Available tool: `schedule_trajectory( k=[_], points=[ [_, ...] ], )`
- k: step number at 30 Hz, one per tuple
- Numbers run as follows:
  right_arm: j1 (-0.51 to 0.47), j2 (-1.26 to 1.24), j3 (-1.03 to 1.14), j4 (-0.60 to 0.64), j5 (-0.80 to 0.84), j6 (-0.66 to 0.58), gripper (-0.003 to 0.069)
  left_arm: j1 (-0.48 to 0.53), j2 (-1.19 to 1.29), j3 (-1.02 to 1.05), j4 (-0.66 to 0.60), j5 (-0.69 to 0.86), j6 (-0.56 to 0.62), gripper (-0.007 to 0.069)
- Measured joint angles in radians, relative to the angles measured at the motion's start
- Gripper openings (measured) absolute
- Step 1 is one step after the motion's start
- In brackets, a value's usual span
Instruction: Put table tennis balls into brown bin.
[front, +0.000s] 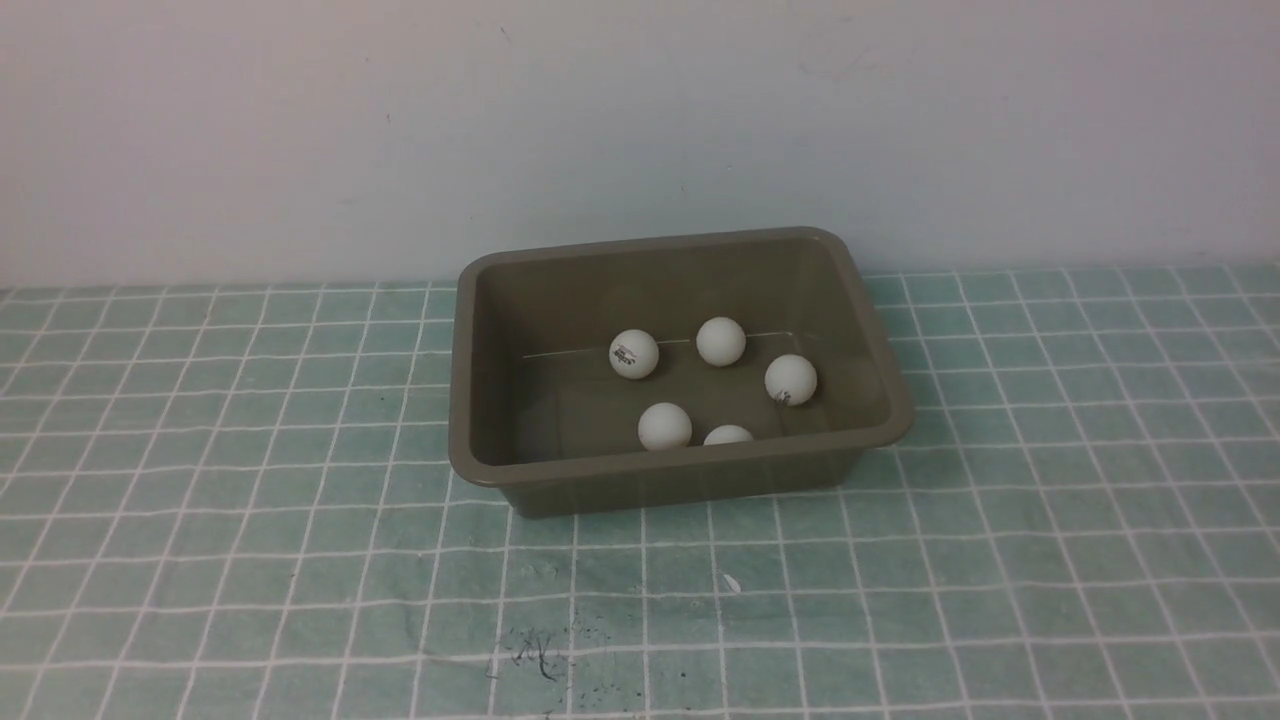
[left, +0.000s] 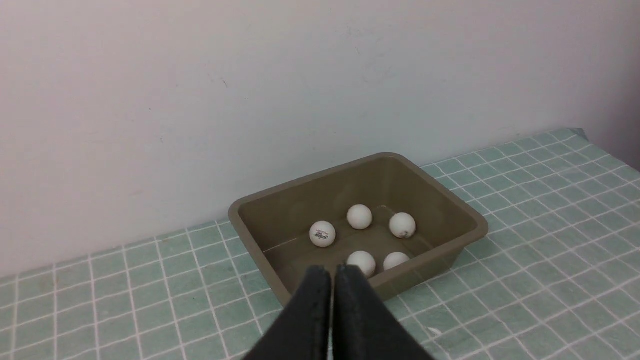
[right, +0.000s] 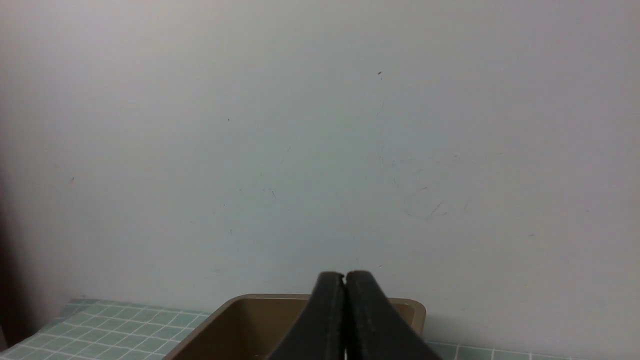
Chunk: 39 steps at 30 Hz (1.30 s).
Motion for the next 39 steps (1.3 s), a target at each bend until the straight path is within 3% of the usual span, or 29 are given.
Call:
schedule_trajectory(
  k=[10,16,39],
  points=[
    [0.000,0.000,0.000,0.000,0.002,0.000,-0.0015,0.139,-0.278,0.665,0.165,-0.496,-0.021,-0.0005],
    [0.000,0.000,0.000,0.000,0.002,0.000,-0.0015,0.147,-0.385,0.958,0.190,-0.578,-0.021,-0.0005],
    [0.000,0.000,0.000,-0.001,0.003,0.000,-0.0015,0.179,-0.387,0.998,0.195,-0.543,-0.023,-0.0005]
  ],
)
